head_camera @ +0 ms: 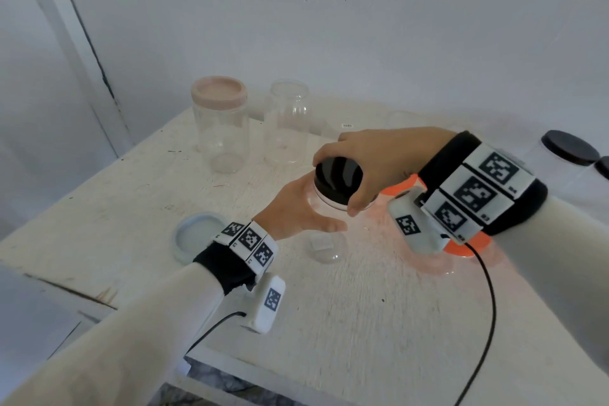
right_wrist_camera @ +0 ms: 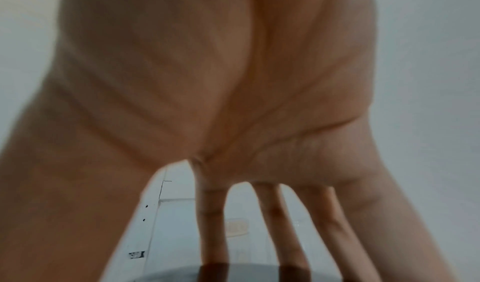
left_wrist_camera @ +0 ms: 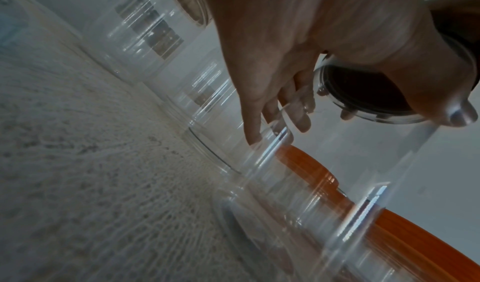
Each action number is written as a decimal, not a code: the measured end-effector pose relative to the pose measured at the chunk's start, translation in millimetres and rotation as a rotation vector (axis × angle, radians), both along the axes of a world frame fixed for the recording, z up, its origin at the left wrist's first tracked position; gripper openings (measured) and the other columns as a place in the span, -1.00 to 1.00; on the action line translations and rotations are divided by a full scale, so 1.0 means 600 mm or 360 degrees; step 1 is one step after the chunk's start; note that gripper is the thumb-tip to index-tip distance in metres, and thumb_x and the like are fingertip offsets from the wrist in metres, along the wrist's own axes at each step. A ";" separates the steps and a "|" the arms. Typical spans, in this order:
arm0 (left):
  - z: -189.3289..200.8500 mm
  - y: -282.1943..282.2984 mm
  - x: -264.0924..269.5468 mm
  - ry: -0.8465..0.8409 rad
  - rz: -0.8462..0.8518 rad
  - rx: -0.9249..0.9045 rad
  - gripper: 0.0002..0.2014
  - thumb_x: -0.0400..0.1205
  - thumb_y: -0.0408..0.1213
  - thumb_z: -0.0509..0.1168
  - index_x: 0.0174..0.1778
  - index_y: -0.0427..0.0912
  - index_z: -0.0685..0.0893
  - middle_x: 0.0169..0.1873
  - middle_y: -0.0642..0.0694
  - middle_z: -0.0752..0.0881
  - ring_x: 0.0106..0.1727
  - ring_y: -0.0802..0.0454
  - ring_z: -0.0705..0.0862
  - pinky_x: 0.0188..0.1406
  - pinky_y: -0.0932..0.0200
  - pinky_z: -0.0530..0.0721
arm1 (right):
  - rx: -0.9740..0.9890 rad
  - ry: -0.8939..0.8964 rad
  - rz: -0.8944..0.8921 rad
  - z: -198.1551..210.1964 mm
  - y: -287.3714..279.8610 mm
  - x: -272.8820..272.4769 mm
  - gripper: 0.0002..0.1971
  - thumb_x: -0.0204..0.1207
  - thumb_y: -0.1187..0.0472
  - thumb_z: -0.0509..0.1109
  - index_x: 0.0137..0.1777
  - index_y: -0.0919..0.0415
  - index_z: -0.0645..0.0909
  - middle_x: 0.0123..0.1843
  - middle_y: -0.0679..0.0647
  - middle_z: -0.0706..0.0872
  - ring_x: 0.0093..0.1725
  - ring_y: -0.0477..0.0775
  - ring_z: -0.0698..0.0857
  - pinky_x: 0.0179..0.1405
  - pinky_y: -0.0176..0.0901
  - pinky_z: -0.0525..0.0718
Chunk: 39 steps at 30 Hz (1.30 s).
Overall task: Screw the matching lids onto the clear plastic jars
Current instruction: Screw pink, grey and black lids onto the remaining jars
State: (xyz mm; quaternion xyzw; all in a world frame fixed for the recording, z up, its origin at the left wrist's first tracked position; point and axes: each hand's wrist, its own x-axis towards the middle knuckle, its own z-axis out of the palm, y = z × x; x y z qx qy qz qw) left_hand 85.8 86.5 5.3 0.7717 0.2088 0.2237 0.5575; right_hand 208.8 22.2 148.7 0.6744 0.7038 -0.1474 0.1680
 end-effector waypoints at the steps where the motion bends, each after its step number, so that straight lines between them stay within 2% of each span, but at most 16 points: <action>1: -0.001 0.000 0.000 0.0001 0.0000 -0.0001 -0.19 0.09 0.07 0.58 0.30 0.19 0.50 0.21 0.20 0.65 0.31 0.29 0.54 0.40 0.09 0.47 | -0.0004 0.0014 0.0002 -0.001 0.000 0.001 -0.20 0.24 -0.09 0.60 0.45 -0.21 0.27 0.27 -0.03 0.44 0.21 0.09 0.52 0.17 0.00 0.60; 5: 0.003 0.005 -0.002 0.0064 -0.0014 0.0020 -0.26 0.10 0.10 0.56 0.22 0.25 0.47 0.17 0.23 0.65 0.25 0.39 0.55 0.27 0.31 0.49 | 0.0015 0.0079 0.0127 -0.001 0.001 0.001 -0.16 0.14 0.12 0.68 0.35 -0.23 0.30 0.23 -0.09 0.35 0.15 0.08 0.50 0.06 0.02 0.65; 8: 0.002 0.011 -0.003 0.0100 -0.0036 0.0062 -0.28 0.20 -0.07 0.63 0.24 0.15 0.46 0.13 0.24 0.64 0.21 0.43 0.55 0.16 0.40 0.50 | 0.0039 0.0034 0.0231 -0.007 0.002 -0.002 -0.13 0.11 0.18 0.69 0.37 -0.20 0.30 0.22 -0.11 0.31 0.09 0.06 0.50 -0.04 -0.06 0.63; 10: 0.000 0.013 -0.002 0.0087 -0.0036 0.0052 -0.34 0.29 -0.22 0.62 0.23 0.14 0.46 0.12 0.24 0.63 0.21 0.42 0.55 0.17 0.37 0.51 | 0.0062 0.0041 0.0237 -0.008 0.001 0.001 -0.13 0.13 0.17 0.68 0.39 -0.19 0.30 0.24 -0.10 0.33 0.11 0.06 0.50 -0.03 -0.09 0.61; 12: -0.001 0.015 -0.002 0.0083 -0.0049 0.0034 -0.36 0.30 -0.26 0.61 0.22 0.16 0.46 0.13 0.22 0.63 0.23 0.39 0.54 0.21 0.33 0.51 | 0.0063 0.0069 0.0232 -0.007 0.001 0.003 -0.14 0.14 0.18 0.68 0.39 -0.19 0.32 0.27 -0.09 0.35 0.15 0.06 0.49 0.02 -0.07 0.61; 16: -0.001 0.016 -0.003 0.0081 -0.0073 -0.0004 -0.28 0.19 -0.12 0.63 0.26 0.13 0.48 0.16 0.19 0.64 0.26 0.34 0.55 0.26 0.28 0.52 | 0.0005 0.0125 0.0236 -0.005 0.002 0.001 -0.15 0.14 0.23 0.66 0.39 -0.21 0.34 0.30 -0.11 0.36 0.22 0.05 0.48 0.14 0.02 0.61; 18: 0.000 0.013 -0.003 0.0069 -0.0080 -0.0003 -0.28 0.18 -0.08 0.62 0.25 0.12 0.49 0.15 0.18 0.65 0.25 0.34 0.56 0.23 0.30 0.52 | -0.0005 0.0112 0.0238 -0.006 0.002 0.002 -0.15 0.15 0.23 0.66 0.41 -0.20 0.33 0.30 -0.11 0.35 0.21 0.05 0.48 0.13 0.02 0.62; 21: 0.002 0.010 -0.002 0.0070 -0.0077 0.0016 -0.23 0.10 0.08 0.56 0.25 0.12 0.48 0.13 0.21 0.65 0.23 0.35 0.56 0.21 0.35 0.52 | 0.0006 0.0120 0.0241 -0.010 0.002 0.005 -0.14 0.16 0.23 0.66 0.41 -0.20 0.32 0.31 -0.11 0.34 0.21 0.05 0.48 0.12 0.02 0.62; 24: 0.001 0.008 -0.002 0.0056 -0.0055 -0.0015 -0.24 0.08 0.09 0.55 0.23 0.14 0.49 0.13 0.19 0.65 0.23 0.33 0.57 0.22 0.31 0.53 | 0.0027 0.0137 0.0245 -0.014 0.002 0.008 -0.14 0.14 0.23 0.66 0.39 -0.22 0.32 0.30 -0.12 0.33 0.22 0.07 0.48 0.11 0.05 0.63; 26: 0.000 0.008 -0.003 0.0067 -0.0043 -0.0005 -0.26 0.10 0.06 0.58 0.21 0.19 0.48 0.13 0.20 0.65 0.25 0.32 0.56 0.25 0.29 0.52 | 0.0051 0.0158 0.0249 -0.016 0.000 0.011 -0.15 0.12 0.24 0.66 0.36 -0.22 0.32 0.29 -0.12 0.33 0.21 0.08 0.49 0.10 0.06 0.64; 30: 0.000 0.011 -0.003 0.0078 -0.0056 0.0013 -0.37 0.28 -0.25 0.62 0.15 0.26 0.47 0.10 0.26 0.64 0.20 0.42 0.55 0.19 0.38 0.50 | 0.0068 0.0225 0.0224 -0.014 -0.004 0.016 -0.15 0.11 0.23 0.67 0.35 -0.22 0.33 0.29 -0.13 0.33 0.21 0.06 0.49 0.10 0.04 0.66; 32: -0.001 0.013 -0.002 0.0087 -0.0055 0.0025 -0.38 0.30 -0.26 0.61 0.14 0.26 0.45 0.10 0.27 0.63 0.21 0.41 0.54 0.20 0.37 0.48 | 0.0051 0.0212 0.0229 -0.011 -0.003 0.016 -0.15 0.13 0.23 0.66 0.37 -0.23 0.33 0.30 -0.14 0.33 0.22 0.05 0.48 0.11 0.01 0.64; 36: -0.002 0.012 -0.002 0.0111 -0.0045 0.0024 -0.31 0.18 -0.05 0.63 0.18 0.22 0.45 0.10 0.25 0.62 0.25 0.33 0.54 0.26 0.29 0.50 | 0.0019 0.0167 0.0262 -0.008 0.000 0.012 -0.15 0.15 0.25 0.65 0.39 -0.22 0.34 0.29 -0.14 0.33 0.22 0.05 0.48 0.11 0.00 0.63; 39: -0.003 0.013 -0.001 0.0092 -0.0041 0.0014 -0.38 0.29 -0.26 0.62 0.15 0.21 0.46 0.08 0.25 0.62 0.20 0.38 0.54 0.20 0.36 0.48 | 0.0014 0.0174 0.0241 -0.011 0.000 0.013 -0.15 0.16 0.25 0.65 0.39 -0.22 0.33 0.30 -0.13 0.33 0.22 0.06 0.48 0.12 0.02 0.64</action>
